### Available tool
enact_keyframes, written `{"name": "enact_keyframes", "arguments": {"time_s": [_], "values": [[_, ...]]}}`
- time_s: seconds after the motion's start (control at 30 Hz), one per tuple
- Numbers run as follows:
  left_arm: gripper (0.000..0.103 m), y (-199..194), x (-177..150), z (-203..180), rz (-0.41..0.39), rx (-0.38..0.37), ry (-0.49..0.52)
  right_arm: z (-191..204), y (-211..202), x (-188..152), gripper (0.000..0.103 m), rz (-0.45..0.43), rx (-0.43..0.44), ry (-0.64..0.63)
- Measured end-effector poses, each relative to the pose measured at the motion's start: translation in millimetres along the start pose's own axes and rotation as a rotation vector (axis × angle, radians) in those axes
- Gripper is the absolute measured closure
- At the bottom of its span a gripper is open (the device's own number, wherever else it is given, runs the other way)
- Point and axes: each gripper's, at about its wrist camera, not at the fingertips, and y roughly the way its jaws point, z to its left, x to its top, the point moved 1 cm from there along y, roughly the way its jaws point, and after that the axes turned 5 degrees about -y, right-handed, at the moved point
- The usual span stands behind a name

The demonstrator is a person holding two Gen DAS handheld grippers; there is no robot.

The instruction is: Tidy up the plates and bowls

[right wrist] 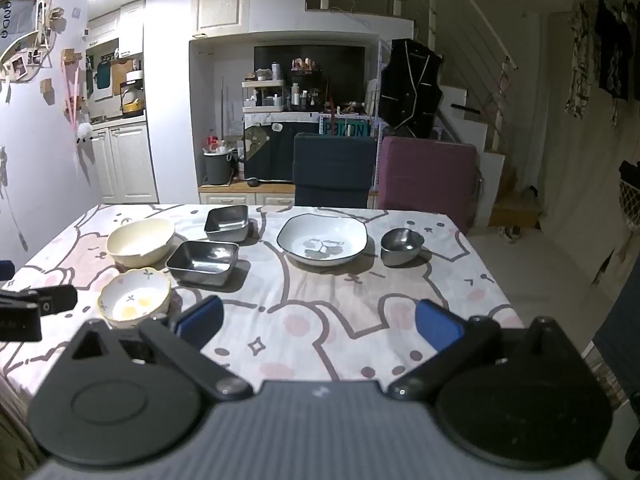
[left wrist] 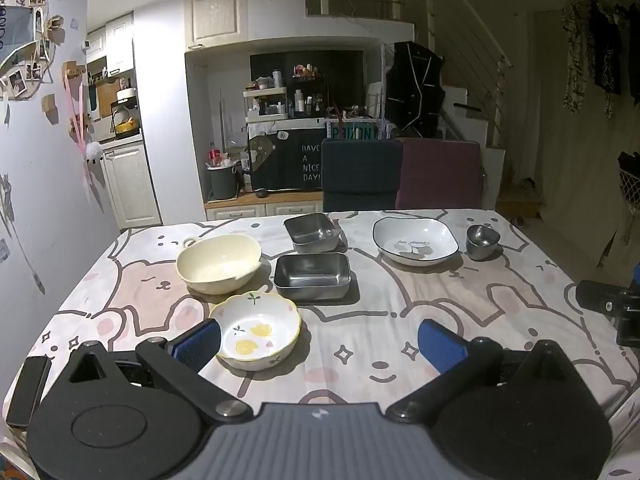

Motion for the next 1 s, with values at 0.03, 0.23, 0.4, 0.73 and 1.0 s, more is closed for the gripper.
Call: {"name": "enact_keyframes", "arguments": {"time_s": [0.03, 0.23, 0.4, 0.73, 1.0], "values": [[0.0, -0.1, 0.0, -0.1, 0.0, 0.0, 0.0, 0.0, -0.2, 0.1, 0.0, 0.0, 0.001, 0.0], [0.0, -0.4, -0.2, -0.2, 0.0, 0.0, -0.003, 4.0, 1.7, -0.6, 0.0, 0.002, 0.004, 0.0], [0.0, -0.4, -2.9, 0.2, -0.002, -0.003, -0.004, 3.3, 1.6, -0.5, 0.0, 0.003, 0.005, 0.001], [0.0, -0.7, -2.9, 0.8, -0.001, -0.004, -0.005, 3.3, 1.5, -0.7, 0.0, 0.003, 0.006, 0.002], [0.0, -0.9, -2.9, 1.2, -0.001, -0.006, -0.007, 3.0, 1.6, -0.7, 0.0, 0.003, 0.006, 0.002]]}}
